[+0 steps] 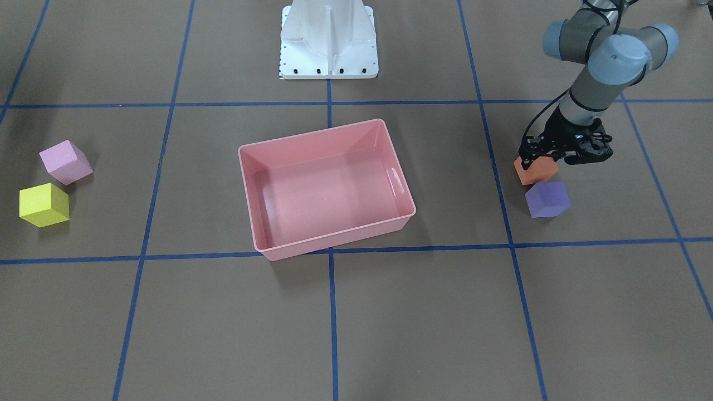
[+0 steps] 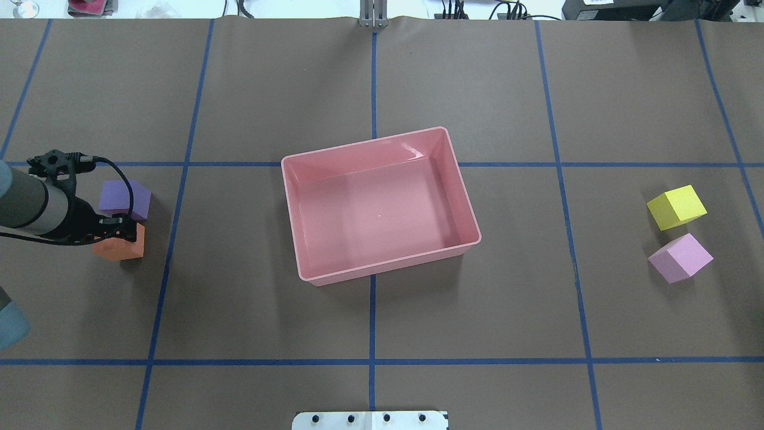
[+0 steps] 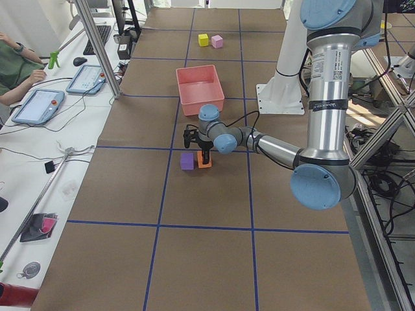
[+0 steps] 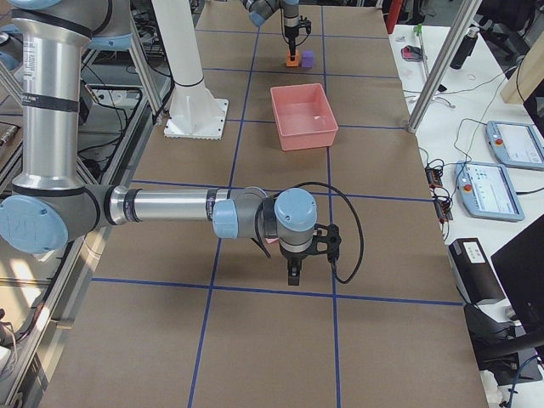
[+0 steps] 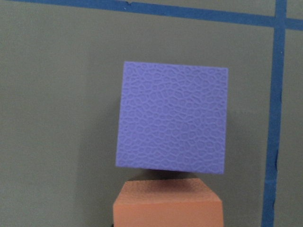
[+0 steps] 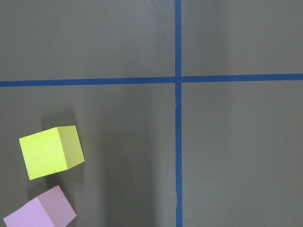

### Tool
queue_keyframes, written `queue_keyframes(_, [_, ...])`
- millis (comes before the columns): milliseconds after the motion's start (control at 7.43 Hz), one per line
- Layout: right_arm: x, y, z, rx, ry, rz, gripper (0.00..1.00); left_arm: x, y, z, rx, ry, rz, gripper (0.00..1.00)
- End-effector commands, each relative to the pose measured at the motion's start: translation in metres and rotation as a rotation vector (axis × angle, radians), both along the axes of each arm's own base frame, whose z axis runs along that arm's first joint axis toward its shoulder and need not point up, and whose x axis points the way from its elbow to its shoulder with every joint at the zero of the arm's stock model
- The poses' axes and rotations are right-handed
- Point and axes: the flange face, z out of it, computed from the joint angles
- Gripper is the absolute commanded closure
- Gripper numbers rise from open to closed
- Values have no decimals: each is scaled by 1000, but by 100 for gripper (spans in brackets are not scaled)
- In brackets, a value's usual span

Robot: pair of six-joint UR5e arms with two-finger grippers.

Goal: Place blocks into pink bin with both arms
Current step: 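Grasp the orange cube under the purple cube with the left gripper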

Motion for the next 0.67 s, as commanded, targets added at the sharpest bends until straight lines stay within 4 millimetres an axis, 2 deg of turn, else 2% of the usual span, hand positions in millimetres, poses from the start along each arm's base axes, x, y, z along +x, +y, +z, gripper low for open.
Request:
queue_keyframes(0, [0,3,5,14,2,13,0,-44,-3,-46,-13,10,13,100])
queue_keyframes(135, [0,4,7,24,-1,8,0,-56,1,-77,-30,-10,6,100])
queue_keyframes(269, [0,1,1,34,-4,10,0,-61,0,-112,-28,-8,-5,100])
queue_keyframes(538, [-13,-12,-27,85,-14,-14,0,-43,-30,-189,-52,-23,-19,100])
